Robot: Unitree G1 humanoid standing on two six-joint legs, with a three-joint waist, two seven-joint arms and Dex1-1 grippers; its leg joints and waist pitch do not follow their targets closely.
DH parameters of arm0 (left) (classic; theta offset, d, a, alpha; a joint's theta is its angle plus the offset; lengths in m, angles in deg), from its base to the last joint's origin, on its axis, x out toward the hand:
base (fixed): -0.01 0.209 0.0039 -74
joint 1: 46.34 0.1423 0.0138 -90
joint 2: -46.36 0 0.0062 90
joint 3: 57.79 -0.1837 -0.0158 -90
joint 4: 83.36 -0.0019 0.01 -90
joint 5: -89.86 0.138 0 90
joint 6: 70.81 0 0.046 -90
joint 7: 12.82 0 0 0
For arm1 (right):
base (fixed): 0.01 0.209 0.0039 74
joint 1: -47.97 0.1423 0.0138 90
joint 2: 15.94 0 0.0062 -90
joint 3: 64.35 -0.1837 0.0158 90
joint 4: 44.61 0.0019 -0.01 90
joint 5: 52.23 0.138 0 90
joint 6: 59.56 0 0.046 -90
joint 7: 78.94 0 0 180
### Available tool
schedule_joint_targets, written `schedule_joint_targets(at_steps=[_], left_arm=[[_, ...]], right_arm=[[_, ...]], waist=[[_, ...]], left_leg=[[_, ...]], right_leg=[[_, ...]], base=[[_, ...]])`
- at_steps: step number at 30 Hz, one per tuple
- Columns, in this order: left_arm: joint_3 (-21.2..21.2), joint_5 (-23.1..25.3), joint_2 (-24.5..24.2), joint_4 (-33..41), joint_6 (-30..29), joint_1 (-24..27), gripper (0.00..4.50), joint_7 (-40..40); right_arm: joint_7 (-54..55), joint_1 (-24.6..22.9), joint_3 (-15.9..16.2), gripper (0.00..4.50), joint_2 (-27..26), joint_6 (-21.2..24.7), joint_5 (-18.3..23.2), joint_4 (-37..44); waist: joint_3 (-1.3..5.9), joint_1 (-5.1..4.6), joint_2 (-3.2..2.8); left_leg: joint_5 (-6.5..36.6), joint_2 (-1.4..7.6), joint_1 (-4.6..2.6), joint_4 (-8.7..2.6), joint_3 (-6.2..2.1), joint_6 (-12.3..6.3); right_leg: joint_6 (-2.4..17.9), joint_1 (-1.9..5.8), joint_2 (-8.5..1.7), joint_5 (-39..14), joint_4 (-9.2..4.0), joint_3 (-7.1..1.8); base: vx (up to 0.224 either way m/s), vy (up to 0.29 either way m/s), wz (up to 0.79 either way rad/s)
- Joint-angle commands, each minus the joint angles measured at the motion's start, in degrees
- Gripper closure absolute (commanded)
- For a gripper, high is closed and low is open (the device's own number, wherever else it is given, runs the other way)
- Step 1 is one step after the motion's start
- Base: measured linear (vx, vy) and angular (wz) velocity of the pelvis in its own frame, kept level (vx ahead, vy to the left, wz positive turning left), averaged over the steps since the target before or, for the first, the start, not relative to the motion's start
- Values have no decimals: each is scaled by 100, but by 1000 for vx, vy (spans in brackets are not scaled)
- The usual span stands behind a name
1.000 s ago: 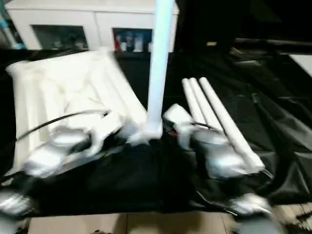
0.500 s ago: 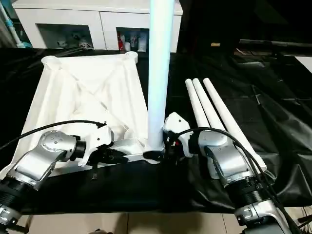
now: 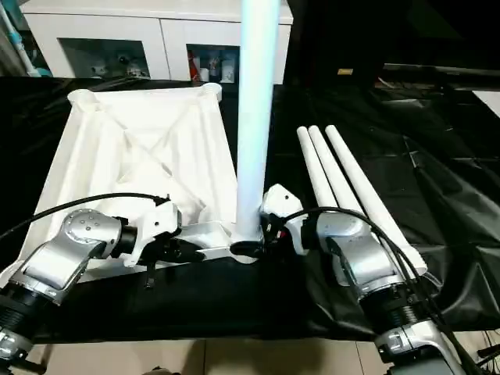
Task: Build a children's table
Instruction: Rotate leg to tighten
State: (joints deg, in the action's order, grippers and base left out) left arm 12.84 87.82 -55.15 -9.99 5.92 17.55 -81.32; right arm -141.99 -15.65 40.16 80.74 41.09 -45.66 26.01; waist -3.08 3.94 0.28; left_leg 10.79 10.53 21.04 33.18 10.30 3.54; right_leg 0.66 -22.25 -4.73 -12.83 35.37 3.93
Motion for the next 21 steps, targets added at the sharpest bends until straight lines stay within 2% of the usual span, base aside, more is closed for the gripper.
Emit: schedule_joint_targets(at_steps=[1, 7, 8, 10, 11, 12, 13, 14, 15, 16, 17, 20, 21], left_arm=[[-85, -125, 84, -49, 88, 20, 450, -197], [-77, -150, 70, -74, 90, 28, 450, -239], [-76, -152, 73, -80, 88, 28, 450, -237], [-49, -160, 114, -117, 48, 19, 450, -174], [-17, -100, 192, -231, -8, -29, 450, 21], [-17, -100, 192, -231, -8, -29, 450, 21], [54, -8, 351, -452, -172, -130, 450, 396], [113, 31, 471, -602, -229, -197, 450, 641], [146, 52, 540, -685, -254, -235, 450, 777], [175, 70, 626, -773, -334, -280, 450, 925], [200, 104, 703, -845, -420, -319, 450, 1092], [371, 214, 1112, -1250, -768, -563, 450, 1902], [453, 234, 1264, -1397, -924, -663, 450, 2209]], right_arm=[[65, -11, -11, 168, 4, -48, -50, -97], [186, -69, -57, 181, -77, -124, -21, -188], [212, -81, -73, 183, -100, -123, -6, -210], [358, -109, -151, 183, -191, -106, 30, -292], [717, -113, -285, 183, -355, 6, 42, -471], [717, -113, -285, 183, -355, 6, 42, -471], [1237, -109, -421, 183, -571, 130, 3, -695], [1559, -104, -484, 183, -706, 175, -38, -814], [1736, -101, -517, 183, -781, 196, -62, -877], [1954, -94, -567, 183, -889, 230, -72, -959], [2167, -88, -611, 183, -1001, 256, -80, -1019], [3290, 71, -905, 183, -1511, 378, -98, -1437], [3635, 144, -952, 184, -1642, 360, -152, -1591]], waist=[[325, 2, -4], [341, -6, -35], [332, -16, -23], [326, -22, -42], [321, -29, -47], [306, -38, -45], [297, -54, -49], [265, -72, -62], [254, -83, -56], [248, -87, -42], [231, -98, -66], [221, -134, -61], [229, -148, -65]], left_leg=[[352, 290, -61, -315, -75, -657], [381, 285, -56, -303, -80, -618], [435, 286, -50, -308, -80, -597], [581, 290, -54, -317, -82, -530], [705, 292, -60, -326, -82, -459], [794, 291, -66, -338, -79, -417], [966, 284, -61, -352, -90, -302], [1155, 288, -80, -381, -92, -166], [1276, 280, -85, -392, -93, -105], [1380, 275, -92, -394, -98, -52], [1543, 272, -101, -416, -116, 54], [1634, 258, -114, -433, -122, 98], [1526, 246, -107, -426, -119, 116]], right_leg=[[1679, 294, -368, 566, -282, -292], [1724, 301, -369, 659, -267, -289], [1721, 302, -369, 601, -274, -290], [1708, 296, -374, 402, -291, -290], [1689, 292, -375, 252, -304, -294], [1678, 278, -372, 123, -322, -297], [1634, 285, -377, -152, -338, -298], [1565, 258, -380, -553, -383, -305], [1521, 259, -384, -794, -413, -306], [1463, 269, -397, -1007, -436, -309], [1306, 257, -401, -1400, -462, -323], [1184, 228, -396, -1683, -510, -330], [1152, 227, -397, -1663, -511, -336]], base=[[0, 0, 0], [0, 0, 0], [0, 0, 0], [0, 0, 0], [0, 0, 0], [0, 0, 0], [0, 0, 0], [0, 0, 0], [0, 0, 0], [0, 0, 0], [0, 0, 0], [0, 0, 0], [0, 0, 0]])
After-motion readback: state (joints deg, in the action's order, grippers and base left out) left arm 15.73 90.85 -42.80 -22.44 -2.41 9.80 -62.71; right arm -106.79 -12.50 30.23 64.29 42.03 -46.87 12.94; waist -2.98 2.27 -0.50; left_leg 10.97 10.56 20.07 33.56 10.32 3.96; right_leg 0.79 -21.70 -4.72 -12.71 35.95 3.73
